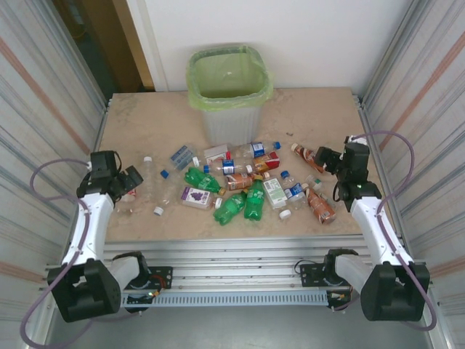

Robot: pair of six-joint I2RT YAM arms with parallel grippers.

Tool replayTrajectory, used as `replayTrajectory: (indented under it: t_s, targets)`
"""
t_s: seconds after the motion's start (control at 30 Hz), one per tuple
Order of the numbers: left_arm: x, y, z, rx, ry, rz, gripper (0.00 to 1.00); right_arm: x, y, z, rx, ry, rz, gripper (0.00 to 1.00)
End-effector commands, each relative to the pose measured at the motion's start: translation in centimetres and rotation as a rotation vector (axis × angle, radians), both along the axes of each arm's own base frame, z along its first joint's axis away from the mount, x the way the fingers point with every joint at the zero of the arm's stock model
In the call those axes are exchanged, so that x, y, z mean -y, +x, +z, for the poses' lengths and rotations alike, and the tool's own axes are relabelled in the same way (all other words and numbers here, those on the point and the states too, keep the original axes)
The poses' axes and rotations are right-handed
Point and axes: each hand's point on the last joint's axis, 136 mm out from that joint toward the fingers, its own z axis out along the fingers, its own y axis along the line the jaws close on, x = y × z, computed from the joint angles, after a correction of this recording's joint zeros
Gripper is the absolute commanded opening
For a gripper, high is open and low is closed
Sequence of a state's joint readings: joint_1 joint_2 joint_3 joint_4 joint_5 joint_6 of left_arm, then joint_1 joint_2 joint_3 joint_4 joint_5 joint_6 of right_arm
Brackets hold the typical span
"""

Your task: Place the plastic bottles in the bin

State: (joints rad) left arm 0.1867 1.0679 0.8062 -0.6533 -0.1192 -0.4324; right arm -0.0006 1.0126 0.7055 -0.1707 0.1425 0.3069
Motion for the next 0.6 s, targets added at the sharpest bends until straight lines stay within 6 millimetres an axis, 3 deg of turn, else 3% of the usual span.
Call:
replayTrajectory:
  t_s: [0.0,0.57]
  targets:
    - [0.7,-1.4,-2.3,-0.080,-0.088,0.023,0.99,0.2,-1.0,1.9,0.008,-0.020,-0.031,0.98]
    - [-1.5,-1.5,-7.2,-0.157,-0.127,0.175,0.92,0.0,-1.5,3.5,0.028,-0.068,-0.030,0.98]
